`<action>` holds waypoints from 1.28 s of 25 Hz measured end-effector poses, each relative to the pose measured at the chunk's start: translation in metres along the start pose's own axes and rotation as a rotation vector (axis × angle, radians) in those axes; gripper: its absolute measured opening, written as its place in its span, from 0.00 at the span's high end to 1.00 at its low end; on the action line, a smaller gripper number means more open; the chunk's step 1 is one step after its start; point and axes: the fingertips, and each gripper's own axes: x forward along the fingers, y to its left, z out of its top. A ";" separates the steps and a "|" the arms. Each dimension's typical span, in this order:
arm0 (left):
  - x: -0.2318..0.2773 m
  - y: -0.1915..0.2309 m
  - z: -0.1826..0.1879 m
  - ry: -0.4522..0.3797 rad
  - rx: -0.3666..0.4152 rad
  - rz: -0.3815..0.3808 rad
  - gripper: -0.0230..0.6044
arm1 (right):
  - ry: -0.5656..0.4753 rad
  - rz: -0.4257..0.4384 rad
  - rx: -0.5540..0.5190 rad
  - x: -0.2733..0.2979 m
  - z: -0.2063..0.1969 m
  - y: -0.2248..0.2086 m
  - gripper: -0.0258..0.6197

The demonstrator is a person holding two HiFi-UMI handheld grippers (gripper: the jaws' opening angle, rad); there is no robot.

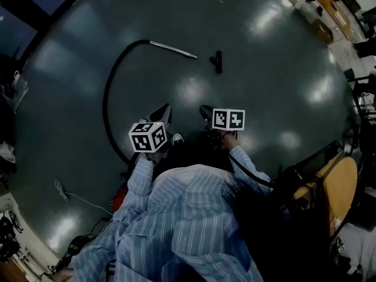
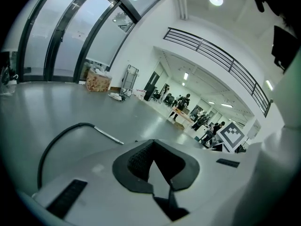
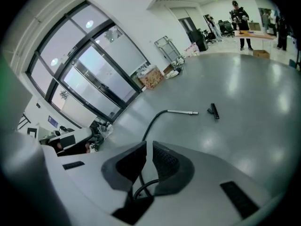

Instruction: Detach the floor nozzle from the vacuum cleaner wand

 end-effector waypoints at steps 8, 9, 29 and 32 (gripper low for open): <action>-0.006 -0.034 -0.011 0.003 0.017 0.010 0.95 | -0.009 0.032 0.004 -0.032 -0.018 -0.007 0.89; -0.007 -0.041 -0.015 0.007 0.016 0.014 0.95 | -0.007 0.034 0.002 -0.040 -0.022 -0.011 0.89; 0.010 -0.152 -0.085 0.026 -0.050 0.039 0.95 | 0.032 0.052 -0.041 -0.134 -0.073 -0.084 0.89; 0.009 -0.149 -0.087 0.027 -0.046 0.047 0.95 | 0.039 0.055 -0.044 -0.131 -0.075 -0.085 0.89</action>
